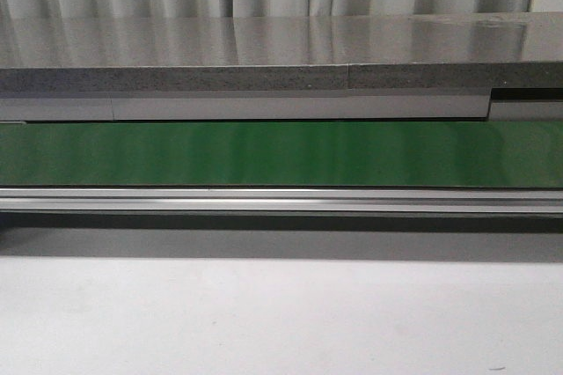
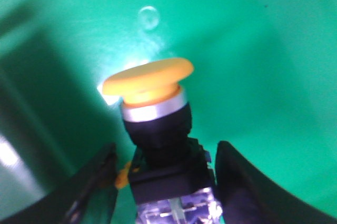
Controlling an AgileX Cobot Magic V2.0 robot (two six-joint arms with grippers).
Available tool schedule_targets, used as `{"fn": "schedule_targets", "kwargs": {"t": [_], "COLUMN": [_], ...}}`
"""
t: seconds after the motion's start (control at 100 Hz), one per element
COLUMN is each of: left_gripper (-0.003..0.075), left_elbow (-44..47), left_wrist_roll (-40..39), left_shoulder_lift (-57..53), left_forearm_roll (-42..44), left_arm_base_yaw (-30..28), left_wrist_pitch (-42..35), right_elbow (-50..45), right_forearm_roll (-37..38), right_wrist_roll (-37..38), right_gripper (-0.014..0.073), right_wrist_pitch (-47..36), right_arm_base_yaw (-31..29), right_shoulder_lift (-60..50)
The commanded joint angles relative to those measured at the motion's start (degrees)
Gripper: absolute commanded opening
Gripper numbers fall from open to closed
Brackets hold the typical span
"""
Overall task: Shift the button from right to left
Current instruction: 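Lift the button and place it on the conveyor belt, open right gripper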
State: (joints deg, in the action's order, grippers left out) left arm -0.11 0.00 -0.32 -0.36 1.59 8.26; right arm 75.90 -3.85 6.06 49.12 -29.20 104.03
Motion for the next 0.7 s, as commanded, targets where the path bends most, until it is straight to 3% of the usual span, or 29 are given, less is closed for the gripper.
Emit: {"fn": "schedule_targets", "kwargs": {"t": [0.0,0.29,0.51,0.69], "left_gripper": [-0.002,-0.002,-0.002,-0.002], "left_elbow": [2.6,2.6,2.6,2.6], "left_wrist_roll": [-0.8,-0.8,-0.8,-0.8], "left_shoulder_lift": [-1.8,-1.8,-1.8,-1.8], "left_forearm_roll": [-0.2,-0.2,-0.2,-0.2], "left_arm_base_yaw": [-0.1,-0.1,-0.1,-0.1], "left_wrist_pitch": [-4.4,-4.4,-4.4,-4.4], "right_elbow": [1.8,1.6,-1.5,-2.5], "right_forearm_roll": [-0.2,-0.6,-2.2,-2.2], "right_wrist_roll": [-1.0,-3.5,-3.5,-4.3], "right_gripper": [0.0205,0.0205,0.0205,0.0205], "right_wrist_pitch": [1.6,6.4,3.7,2.9], "right_arm_base_yaw": [1.0,8.5,14.4,15.2], "right_shoulder_lift": [-6.4,-11.4,-11.4,-10.3]}}
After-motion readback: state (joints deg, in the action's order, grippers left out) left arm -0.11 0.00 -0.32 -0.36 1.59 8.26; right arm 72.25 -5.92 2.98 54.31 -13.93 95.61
